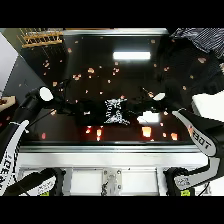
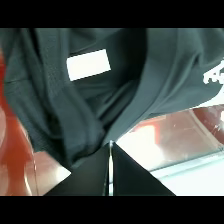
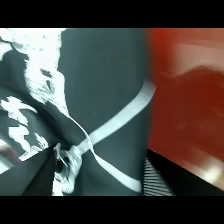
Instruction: Fold the clothes and pants, and hang the long-sleeved shirts on hangers.
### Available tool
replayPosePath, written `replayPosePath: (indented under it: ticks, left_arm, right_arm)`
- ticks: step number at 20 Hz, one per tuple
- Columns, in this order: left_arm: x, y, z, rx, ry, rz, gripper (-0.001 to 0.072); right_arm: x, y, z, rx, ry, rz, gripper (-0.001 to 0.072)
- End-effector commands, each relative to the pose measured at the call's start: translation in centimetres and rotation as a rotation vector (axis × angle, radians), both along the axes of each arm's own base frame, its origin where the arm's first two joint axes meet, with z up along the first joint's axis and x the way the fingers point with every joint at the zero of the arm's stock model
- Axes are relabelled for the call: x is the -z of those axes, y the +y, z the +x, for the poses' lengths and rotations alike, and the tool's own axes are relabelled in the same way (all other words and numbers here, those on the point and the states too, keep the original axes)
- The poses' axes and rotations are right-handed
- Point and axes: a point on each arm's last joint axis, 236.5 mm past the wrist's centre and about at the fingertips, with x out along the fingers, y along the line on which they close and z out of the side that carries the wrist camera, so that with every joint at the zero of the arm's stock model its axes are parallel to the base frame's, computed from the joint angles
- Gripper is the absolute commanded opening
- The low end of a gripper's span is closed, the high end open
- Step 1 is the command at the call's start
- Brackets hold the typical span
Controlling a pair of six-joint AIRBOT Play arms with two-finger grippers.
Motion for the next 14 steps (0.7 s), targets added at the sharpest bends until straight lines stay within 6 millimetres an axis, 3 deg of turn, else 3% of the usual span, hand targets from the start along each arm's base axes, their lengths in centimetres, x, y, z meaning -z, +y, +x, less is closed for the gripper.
replayPosePath:
  ticks: [1,3,4,6,7,9,11,12,14]
  left_arm:
    - [-0.1,-1.1,0.2,0.016,-0.025,-0.003,0.0005]
    - [-0.1,-1.2,0.1,0.021,-0.025,-0.003,0.0005]
    - [-0.1,-1.2,0.1,0.021,-0.023,-0.004,0.0005]
    - [0.0,-1.2,0.1,0.021,-0.021,-0.003,0.0005]
    - [0.0,-1.2,0.1,0.02,-0.023,-0.003,0.0005]
    - [-0.1,-1.2,0.2,0.019,-0.026,-0.003,0.0005]
    - [-0.1,-1.2,0.2,0.019,-0.026,-0.003,0.0005]
    - [-0.1,-1.2,0.3,0.018,-0.03,-0.004,0.0005]
    - [-0.1,-1.2,0.6,0.013,-0.043,-0.005,0.0005]
  right_arm:
    - [0.5,3.6,0.1,0.016,0.001,0.067,0.0368]
    - [0.3,4.5,0.2,-0.007,-0.032,0.06,0.0102]
    - [-0.4,4.8,0.3,-0.034,-0.062,0.065,0.0012]
    - [-2.5,3.5,1.5,-0.052,-0.106,0.052,0.0011]
    - [-3.8,1.4,2.4,-0.051,-0.117,0.007,0.0011]
    - [-6.3,-5.5,4.0,-0.006,-0.114,-0.147,0.0012]
    - [-9.4,-14.3,5.1,0.093,-0.123,-0.317,0.0012]
    - [-11.6,-19.5,5.5,0.173,-0.138,-0.398,0.0012]
    - [-15.7,-27.9,5.6,0.336,-0.193,-0.5,0.0012]
